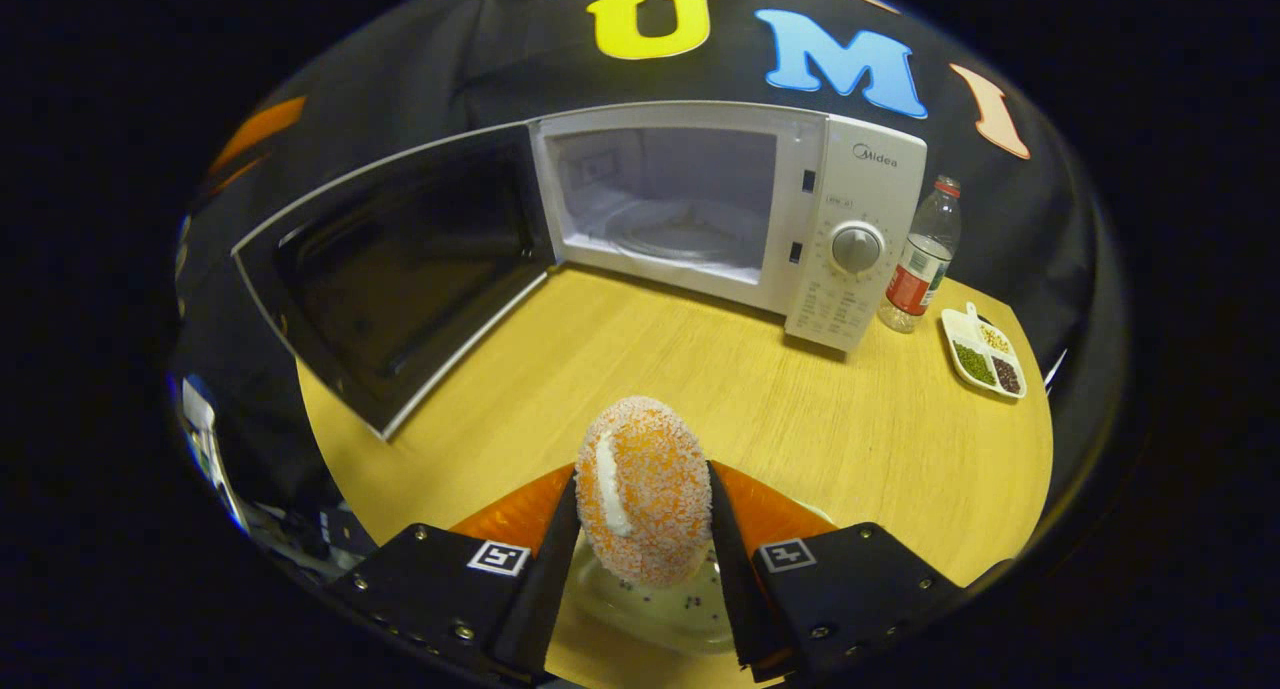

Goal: Open the microwave oven with the left hand, put the food in, and close the microwave oven.

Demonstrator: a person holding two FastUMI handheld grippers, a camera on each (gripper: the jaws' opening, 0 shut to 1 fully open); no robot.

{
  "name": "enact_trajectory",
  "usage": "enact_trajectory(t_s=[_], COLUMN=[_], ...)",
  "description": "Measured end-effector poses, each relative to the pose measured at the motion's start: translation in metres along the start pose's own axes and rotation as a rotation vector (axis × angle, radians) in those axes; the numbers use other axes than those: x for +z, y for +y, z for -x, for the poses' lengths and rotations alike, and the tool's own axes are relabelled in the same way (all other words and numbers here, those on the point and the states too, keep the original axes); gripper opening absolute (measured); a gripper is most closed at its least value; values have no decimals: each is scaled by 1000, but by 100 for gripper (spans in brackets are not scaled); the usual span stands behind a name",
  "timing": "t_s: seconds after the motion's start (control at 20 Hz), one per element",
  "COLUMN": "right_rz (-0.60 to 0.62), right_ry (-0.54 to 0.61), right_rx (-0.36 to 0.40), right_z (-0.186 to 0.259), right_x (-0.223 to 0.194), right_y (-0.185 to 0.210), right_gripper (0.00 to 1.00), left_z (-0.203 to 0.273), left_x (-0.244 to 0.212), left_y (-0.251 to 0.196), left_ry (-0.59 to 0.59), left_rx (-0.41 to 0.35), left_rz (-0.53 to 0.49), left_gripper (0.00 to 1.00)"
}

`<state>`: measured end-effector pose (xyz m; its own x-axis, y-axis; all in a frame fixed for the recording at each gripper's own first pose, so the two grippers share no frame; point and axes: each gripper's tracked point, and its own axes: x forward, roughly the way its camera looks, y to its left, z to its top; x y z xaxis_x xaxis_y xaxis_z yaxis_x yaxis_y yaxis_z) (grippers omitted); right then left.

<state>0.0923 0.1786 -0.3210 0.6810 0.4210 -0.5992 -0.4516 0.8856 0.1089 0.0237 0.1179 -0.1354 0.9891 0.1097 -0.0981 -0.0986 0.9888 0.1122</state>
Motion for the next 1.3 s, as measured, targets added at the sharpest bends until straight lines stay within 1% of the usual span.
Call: enact_trajectory(t_s=[0.05, 0.1, 0.15, 0.2, 0.3, 0.4, 0.5, 0.6, 0.75, 0.8, 0.85, 0.9, 0.95, 1.0, 1.05, 1.1, 1.15, 1.25, 1.3], right_rz=[-53, -99, -144, -194, -289, -375, -454, -529, -600, -620, -644, -664, -678, -679, -676, -687, -701, -729, -763], right_ry=[-24, -42, -62, -87, -124, -174, -226, -291, -379, -409, -437, -463, -483, -503, -520, -511, -515, -516, -503], right_rx=[21, 33, 44, 57, 72, 77, 60, 21, -71, -102, -126, -158, -195, -220, -248, -276, -293, -355, -373], right_z=[-9, -18, -26, -36, -56, -77, -100, -123, -154, -163, -172, -180, -187, -193, -200, -206, -213, -222, -228], right_x=[17, 32, 46, 62, 86, 108, 127, 147, 173, 182, 189, 193, 198, 202, 205, 205, 204, 201, 199], right_y=[8, 13, 18, 23, 30, 34, 33, 27, 8, 2, -4, -11, -19, -25, -27, -31, -32, -43, -48], right_gripper=[68, 68, 66, 68, 68, 68, 68, 68, 68, 68, 68, 68, 68, 68, 68, 68, 68, 68, 68], left_z=[0, -1, -3, -5, -7, -10, -12, -15, -15, -15, -15, -15, -15, -15, -15, -15, -15, -15, -13], left_x=[1, -2, -5, -10, -14, -13, -15, -17, -25, -26, -26, -25, -24, -25, -24, -25, -23, -24, -25], left_y=[2, 3, 3, 3, 3, 6, 8, 10, 12, 13, 14, 14, 15, 16, 16, 20, 27, 27, 26], left_ry=[-5, -3, 2, 9, 11, 3, -1, -6, -1, -2, 0, -8, -9, -9, -10, -11, -17, -19, -13], left_rx=[-2, -8, -14, -18, -26, -28, -28, -27, -19, -16, -13, -14, -13, -11, -8, 5, 31, 43, 42], left_rz=[1, 5, 11, 17, 20, 12, 6, 18, 30, 29, 25, 22, 18, 11, 4, -6, -12, -3, 0], left_gripper=[100, 99, 97, 99, 100, 100, 99, 95, 99, 95, 100, 100, 95, 99, 99, 99, 99, 100, 100])
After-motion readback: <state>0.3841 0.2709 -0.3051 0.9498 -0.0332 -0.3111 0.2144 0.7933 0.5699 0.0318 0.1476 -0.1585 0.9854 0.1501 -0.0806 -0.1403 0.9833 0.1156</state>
